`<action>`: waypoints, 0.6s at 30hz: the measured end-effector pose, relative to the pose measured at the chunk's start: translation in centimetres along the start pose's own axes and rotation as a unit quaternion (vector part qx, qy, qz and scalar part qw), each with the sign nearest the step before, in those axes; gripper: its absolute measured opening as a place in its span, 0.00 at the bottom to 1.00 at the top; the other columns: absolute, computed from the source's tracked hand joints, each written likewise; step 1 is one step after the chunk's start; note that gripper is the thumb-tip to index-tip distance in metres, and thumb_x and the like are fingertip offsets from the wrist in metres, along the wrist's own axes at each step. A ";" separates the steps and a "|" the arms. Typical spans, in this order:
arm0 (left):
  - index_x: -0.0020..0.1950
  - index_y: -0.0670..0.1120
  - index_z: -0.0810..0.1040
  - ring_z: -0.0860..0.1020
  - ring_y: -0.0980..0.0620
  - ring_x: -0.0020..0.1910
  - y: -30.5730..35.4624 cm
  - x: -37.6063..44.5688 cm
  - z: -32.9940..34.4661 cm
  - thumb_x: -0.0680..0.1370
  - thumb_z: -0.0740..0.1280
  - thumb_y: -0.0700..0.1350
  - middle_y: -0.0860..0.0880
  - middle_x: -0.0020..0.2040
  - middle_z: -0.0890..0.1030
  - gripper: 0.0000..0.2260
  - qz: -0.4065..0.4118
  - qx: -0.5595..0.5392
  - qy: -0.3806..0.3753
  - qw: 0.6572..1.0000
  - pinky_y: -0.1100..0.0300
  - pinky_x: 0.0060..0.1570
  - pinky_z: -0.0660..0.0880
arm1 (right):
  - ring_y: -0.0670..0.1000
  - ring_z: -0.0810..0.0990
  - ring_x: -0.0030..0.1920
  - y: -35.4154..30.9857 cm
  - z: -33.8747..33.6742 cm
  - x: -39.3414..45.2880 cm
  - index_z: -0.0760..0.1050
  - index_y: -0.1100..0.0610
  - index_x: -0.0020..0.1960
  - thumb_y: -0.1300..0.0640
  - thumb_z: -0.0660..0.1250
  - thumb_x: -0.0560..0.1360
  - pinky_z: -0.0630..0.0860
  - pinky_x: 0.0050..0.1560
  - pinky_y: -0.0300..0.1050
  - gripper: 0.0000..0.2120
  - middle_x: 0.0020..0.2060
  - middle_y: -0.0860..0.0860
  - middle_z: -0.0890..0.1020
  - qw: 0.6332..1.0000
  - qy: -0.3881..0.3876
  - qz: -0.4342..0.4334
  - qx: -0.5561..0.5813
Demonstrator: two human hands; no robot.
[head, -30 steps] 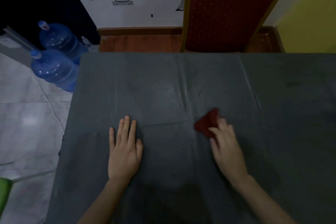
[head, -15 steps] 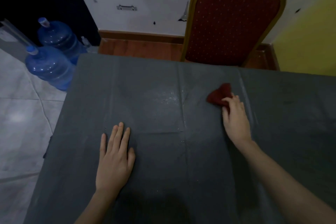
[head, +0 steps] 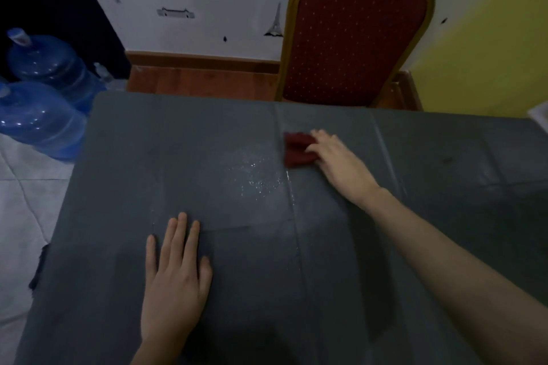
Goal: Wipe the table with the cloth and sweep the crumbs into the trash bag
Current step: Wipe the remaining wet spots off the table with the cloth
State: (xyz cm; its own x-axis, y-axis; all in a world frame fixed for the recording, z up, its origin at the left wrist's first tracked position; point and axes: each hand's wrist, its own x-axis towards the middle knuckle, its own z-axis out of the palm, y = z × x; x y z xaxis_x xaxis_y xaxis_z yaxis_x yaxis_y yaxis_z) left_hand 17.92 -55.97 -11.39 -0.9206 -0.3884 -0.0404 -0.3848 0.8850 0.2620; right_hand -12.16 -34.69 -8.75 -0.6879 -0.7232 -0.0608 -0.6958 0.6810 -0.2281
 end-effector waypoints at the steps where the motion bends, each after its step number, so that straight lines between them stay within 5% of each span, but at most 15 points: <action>1: 0.75 0.41 0.64 0.57 0.47 0.77 -0.2 0.0 0.2 0.77 0.52 0.50 0.43 0.78 0.61 0.27 -0.001 -0.003 0.007 1.000 0.40 0.75 0.53 | 0.60 0.61 0.75 1.0 -0.1 0.3 0.72 0.60 0.65 0.65 0.61 0.79 0.52 0.77 0.52 0.15 0.73 0.60 0.66 0.996 0.037 0.077 0.021; 4: 0.75 0.41 0.65 0.57 0.47 0.77 -0.2 0.0 0.2 0.77 0.52 0.50 0.43 0.77 0.61 0.27 -0.001 -0.003 0.011 1.000 0.40 0.74 0.53 | 0.59 0.59 0.76 0.7 0.9 1.6 0.69 0.60 0.66 0.63 0.56 0.81 0.51 0.77 0.55 0.14 0.73 0.61 0.66 0.955 0.144 0.251 0.058; 7: 0.74 0.41 0.66 0.59 0.46 0.77 -0.1 -0.1 -0.2 0.77 0.53 0.50 0.42 0.77 0.63 0.27 0.003 0.002 0.001 1.000 0.39 0.74 0.54 | 0.58 0.61 0.75 -3.2 2.5 1.8 0.71 0.60 0.65 0.63 0.56 0.81 0.50 0.78 0.54 0.14 0.71 0.60 0.69 0.938 0.196 0.282 0.045; 13: 0.75 0.42 0.64 0.57 0.46 0.78 0.1 -0.2 -0.4 0.78 0.53 0.50 0.42 0.77 0.61 0.26 -0.001 0.026 -0.025 0.999 0.39 0.74 0.54 | 0.60 0.69 0.71 -12.4 3.9 -5.4 0.77 0.61 0.60 0.64 0.64 0.77 0.57 0.75 0.55 0.13 0.67 0.60 0.75 0.992 0.110 0.026 0.058; 18: 0.75 0.42 0.62 0.55 0.47 0.78 0.2 -0.2 -0.4 0.78 0.53 0.49 0.42 0.78 0.60 0.26 -0.001 0.034 -0.020 0.999 0.40 0.75 0.52 | 0.58 0.68 0.72 -14.4 5.5 -14.4 0.78 0.56 0.61 0.60 0.64 0.79 0.64 0.73 0.55 0.11 0.70 0.60 0.71 0.980 -0.002 -0.199 0.002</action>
State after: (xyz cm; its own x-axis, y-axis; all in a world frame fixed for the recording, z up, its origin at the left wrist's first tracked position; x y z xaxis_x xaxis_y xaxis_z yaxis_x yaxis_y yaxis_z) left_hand 18.05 -55.88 -10.93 -0.9212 -0.3810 -0.0795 -0.3892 0.9003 0.1950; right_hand 8.90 -34.76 -9.93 -0.3615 -0.9319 0.0296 -0.9082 0.3447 -0.2375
